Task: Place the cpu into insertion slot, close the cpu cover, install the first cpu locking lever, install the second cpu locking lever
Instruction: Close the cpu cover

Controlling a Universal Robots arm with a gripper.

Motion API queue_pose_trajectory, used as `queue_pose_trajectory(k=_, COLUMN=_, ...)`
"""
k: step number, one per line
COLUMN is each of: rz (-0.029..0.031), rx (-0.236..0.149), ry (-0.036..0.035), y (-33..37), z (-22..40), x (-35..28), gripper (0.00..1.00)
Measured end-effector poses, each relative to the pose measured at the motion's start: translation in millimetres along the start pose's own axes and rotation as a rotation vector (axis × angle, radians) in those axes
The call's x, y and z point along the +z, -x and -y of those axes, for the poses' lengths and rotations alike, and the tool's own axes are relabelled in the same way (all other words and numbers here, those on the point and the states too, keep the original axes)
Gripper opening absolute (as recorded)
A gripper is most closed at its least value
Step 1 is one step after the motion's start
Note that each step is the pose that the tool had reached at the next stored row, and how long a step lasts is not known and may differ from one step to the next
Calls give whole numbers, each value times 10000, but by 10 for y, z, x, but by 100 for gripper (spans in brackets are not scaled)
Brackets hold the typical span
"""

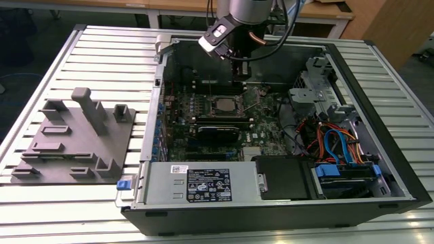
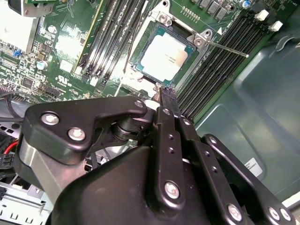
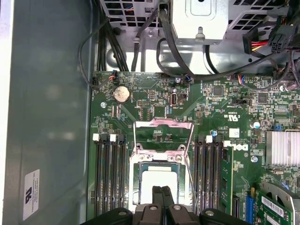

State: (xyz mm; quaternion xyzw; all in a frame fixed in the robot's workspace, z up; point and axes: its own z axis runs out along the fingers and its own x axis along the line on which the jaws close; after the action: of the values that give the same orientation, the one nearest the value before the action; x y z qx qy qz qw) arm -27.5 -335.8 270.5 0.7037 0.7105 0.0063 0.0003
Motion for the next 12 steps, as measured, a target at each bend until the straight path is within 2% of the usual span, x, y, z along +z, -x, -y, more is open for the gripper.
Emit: queue_pose_trajectory(k=12, rz=-1, rx=0, ry=0, y=1, z=-49, x=1, gripper=10)
